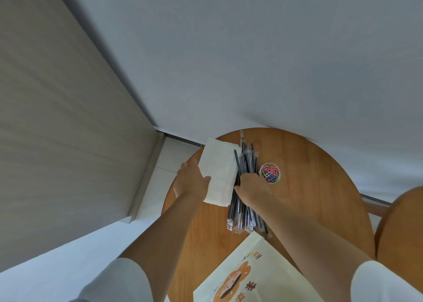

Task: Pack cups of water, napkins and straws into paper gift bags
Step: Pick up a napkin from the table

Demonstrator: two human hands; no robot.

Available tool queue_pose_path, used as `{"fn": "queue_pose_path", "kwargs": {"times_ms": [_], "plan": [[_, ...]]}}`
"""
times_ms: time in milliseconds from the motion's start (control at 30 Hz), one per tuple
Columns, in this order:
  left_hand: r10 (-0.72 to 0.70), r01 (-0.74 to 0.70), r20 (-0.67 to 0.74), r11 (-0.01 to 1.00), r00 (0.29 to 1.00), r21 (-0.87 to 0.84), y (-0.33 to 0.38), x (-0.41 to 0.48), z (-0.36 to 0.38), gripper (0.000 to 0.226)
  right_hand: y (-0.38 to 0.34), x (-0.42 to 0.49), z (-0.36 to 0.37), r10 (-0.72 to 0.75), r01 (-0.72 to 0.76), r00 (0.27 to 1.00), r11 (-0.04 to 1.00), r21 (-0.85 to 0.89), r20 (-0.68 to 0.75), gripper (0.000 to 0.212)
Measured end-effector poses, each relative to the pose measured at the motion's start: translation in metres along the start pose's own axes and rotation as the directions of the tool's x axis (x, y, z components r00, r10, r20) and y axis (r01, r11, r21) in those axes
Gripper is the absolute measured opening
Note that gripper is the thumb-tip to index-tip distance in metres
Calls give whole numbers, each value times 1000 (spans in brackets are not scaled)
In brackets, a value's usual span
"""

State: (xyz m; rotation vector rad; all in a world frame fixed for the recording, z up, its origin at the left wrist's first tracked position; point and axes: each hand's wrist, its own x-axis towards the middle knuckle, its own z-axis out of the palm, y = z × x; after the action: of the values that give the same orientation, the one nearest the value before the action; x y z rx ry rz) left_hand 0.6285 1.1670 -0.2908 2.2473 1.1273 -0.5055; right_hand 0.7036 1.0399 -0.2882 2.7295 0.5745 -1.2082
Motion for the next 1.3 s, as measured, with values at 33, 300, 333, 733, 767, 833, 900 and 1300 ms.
{"fn": "queue_pose_path", "kwargs": {"times_ms": [33,300,333,733,767,833,900,1300], "plan": [[5,-5,2,1000,1000,-9,0,2,1,51,0,1,2,14,-14,1000,1000,-19,2,24],[-21,21,-19,999,1000,-41,-2,7,10,51,-3,-1,6,77,-75,996,996,-46,35,23],[-43,41,-23,996,999,-81,-2,8,11,48,-3,-1,6,84,-84,996,996,-5,31,28],[43,1,73,859,996,-513,8,-7,-4,8,-3,-18,-24,-40,44,999,844,534,-19,40],[36,35,107,806,994,-591,11,-10,-9,8,-4,-23,-29,-42,48,999,780,624,-24,41],[24,128,200,692,980,-710,15,-16,-22,11,-5,-34,-39,-44,36,999,645,764,-9,39],[54,210,300,596,952,-775,19,-27,-37,33,-3,-46,-48,-35,-2,999,531,848,25,30],[328,4,172,456,929,-890,50,-145,-102,32,16,-180,-95,-155,313,949,395,864,-274,20]]}}
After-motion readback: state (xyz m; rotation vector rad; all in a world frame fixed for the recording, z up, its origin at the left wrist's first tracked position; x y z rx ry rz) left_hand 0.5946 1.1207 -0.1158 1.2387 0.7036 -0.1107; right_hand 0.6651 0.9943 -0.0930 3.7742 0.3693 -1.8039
